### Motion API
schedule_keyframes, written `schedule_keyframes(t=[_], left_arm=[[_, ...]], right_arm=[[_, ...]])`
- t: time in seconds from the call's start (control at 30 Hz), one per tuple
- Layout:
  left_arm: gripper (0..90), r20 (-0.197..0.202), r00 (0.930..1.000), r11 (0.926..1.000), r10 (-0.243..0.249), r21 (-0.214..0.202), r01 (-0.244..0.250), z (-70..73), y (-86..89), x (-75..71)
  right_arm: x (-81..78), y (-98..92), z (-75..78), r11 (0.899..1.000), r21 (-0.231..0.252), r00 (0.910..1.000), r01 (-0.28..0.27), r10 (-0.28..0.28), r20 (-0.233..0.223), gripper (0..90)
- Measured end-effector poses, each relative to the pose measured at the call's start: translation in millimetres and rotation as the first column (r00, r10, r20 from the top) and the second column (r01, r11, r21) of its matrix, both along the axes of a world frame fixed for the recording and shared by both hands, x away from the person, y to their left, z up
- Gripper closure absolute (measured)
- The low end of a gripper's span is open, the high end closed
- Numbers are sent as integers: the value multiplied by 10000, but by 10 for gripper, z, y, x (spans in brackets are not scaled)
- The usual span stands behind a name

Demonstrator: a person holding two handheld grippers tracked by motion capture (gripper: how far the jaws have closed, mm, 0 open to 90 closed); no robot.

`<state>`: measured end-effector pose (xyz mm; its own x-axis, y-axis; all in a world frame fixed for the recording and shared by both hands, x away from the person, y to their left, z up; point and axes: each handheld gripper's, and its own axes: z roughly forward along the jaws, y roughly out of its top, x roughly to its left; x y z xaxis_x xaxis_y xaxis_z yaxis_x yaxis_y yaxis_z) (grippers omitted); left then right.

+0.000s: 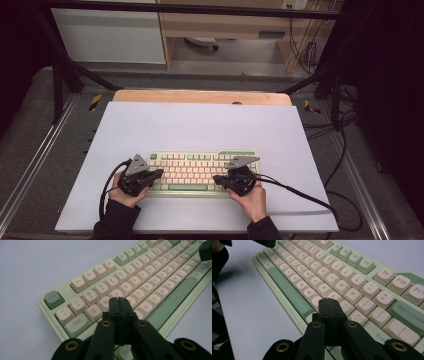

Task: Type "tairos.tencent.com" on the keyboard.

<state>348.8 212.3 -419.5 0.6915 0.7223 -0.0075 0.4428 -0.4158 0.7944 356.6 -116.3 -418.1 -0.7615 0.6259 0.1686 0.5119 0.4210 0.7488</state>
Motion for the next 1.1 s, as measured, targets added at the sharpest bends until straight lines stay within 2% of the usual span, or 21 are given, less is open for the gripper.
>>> schedule_keyframes(t=[0.4, 1.1], left_arm=[[899, -24, 10000, 10000, -15, 3, 15, -5, 1, 2], [899, -34, 10000, 10000, -7, 23, 7, -14, 0, 5]], right_arm=[[55, 99, -97, 10000, -66, 9999, -60, 60, -99, 900], [53, 112, -140, 9997, -194, 9999, -118, 116, -111, 900]])
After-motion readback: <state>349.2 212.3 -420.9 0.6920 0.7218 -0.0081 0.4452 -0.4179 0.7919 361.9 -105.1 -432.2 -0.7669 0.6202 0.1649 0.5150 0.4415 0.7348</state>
